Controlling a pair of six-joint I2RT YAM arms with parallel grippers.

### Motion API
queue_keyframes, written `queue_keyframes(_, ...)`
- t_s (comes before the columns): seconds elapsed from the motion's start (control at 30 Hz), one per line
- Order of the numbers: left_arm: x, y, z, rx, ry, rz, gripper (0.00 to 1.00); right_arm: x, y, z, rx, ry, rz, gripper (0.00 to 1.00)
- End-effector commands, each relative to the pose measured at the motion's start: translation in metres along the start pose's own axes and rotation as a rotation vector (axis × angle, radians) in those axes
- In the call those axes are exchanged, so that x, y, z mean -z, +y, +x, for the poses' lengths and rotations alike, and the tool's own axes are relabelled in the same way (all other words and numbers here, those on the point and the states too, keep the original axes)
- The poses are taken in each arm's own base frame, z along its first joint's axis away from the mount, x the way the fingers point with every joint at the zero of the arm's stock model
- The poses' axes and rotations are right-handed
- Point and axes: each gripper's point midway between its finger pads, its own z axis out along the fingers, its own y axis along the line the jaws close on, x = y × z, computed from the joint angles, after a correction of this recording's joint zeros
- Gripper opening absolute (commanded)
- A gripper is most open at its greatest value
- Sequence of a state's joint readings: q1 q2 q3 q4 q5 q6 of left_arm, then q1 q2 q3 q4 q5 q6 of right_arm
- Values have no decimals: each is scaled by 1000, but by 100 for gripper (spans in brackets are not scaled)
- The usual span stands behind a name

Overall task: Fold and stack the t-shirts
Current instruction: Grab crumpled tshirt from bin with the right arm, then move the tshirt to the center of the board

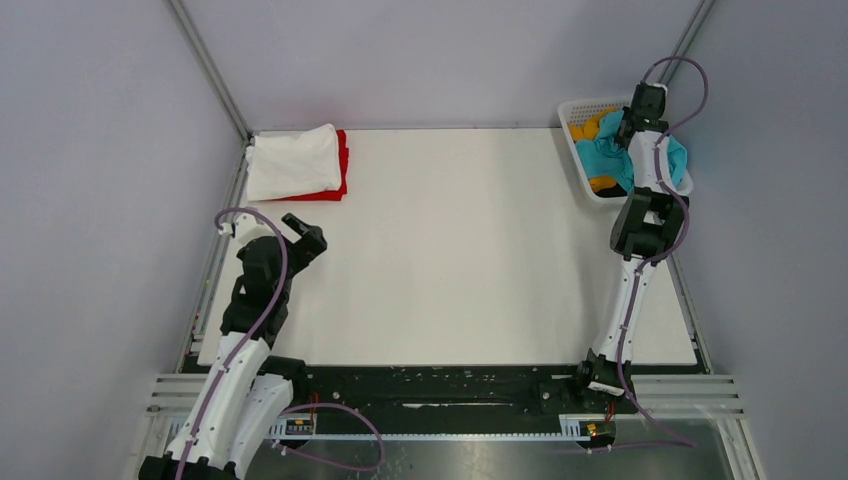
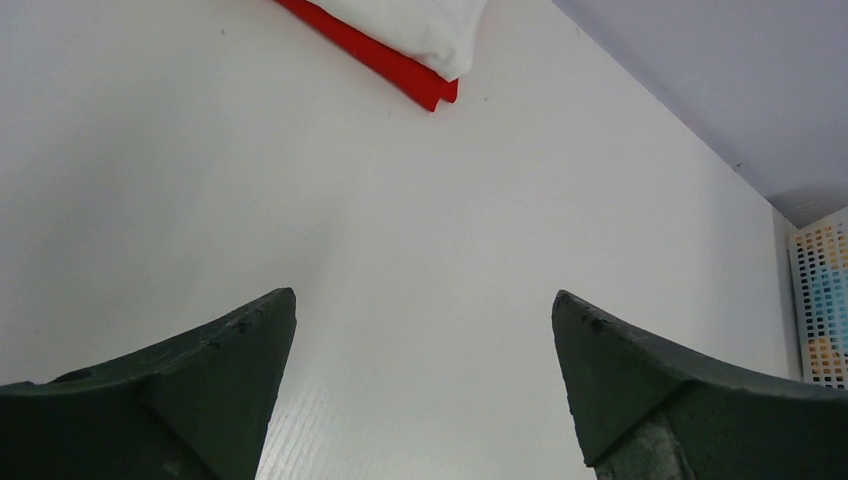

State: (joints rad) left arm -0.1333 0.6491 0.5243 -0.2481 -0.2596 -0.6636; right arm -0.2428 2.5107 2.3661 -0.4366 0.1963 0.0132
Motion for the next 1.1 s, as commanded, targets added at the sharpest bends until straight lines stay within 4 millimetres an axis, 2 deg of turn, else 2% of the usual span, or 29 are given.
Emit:
queue_keyframes(0.0, 7, -9, -19, 21, -61, 29, 99, 69, 5, -59, -43, -100, -69, 0)
queue_keyframes(0.13, 12, -9, -20, 22, -63, 36, 99, 129, 12, -106, -146, -201, -154, 0)
queue_keyframes(0.2, 14, -12, -21, 26, -64, 52, 99, 167, 22, -128, -189, -251, -248, 0)
queue_keyframes(0.23, 16, -13, -21, 27, -64, 60, 99, 193, 27, -140, -206, -283, -302, 0)
queue_keyframes(0.33, 20, -13, -22, 31, -65, 65, 99, 253, 40, -161, -238, -342, -416, 0)
queue_keyframes(0.47, 26, -18, -22, 42, -58, 94, 99, 338, 66, -170, -205, -402, -564, 0)
queue_keyframes(0.63, 31, -26, -18, 52, -28, 145, 99, 453, 116, -162, -79, -487, -758, 0)
queue_keyframes(0.73, 34, -33, -14, 61, -7, 179, 99, 530, 159, -144, -14, -513, -966, 0)
queue_keyframes(0.83, 37, -35, -13, 70, 8, 188, 99, 595, 191, -122, 48, -513, -1162, 0)
queue_keyframes(0.9, 38, -33, -12, 82, 18, 178, 99, 631, 206, -107, 71, -488, -1292, 0)
queue_keyframes(1.0, 39, -31, -9, 100, 38, 164, 99, 670, 225, -82, 75, -409, -1472, 0)
queue_keyframes(1.07, 41, -31, -7, 112, 51, 155, 99, 679, 233, -70, 66, -367, -1538, 0)
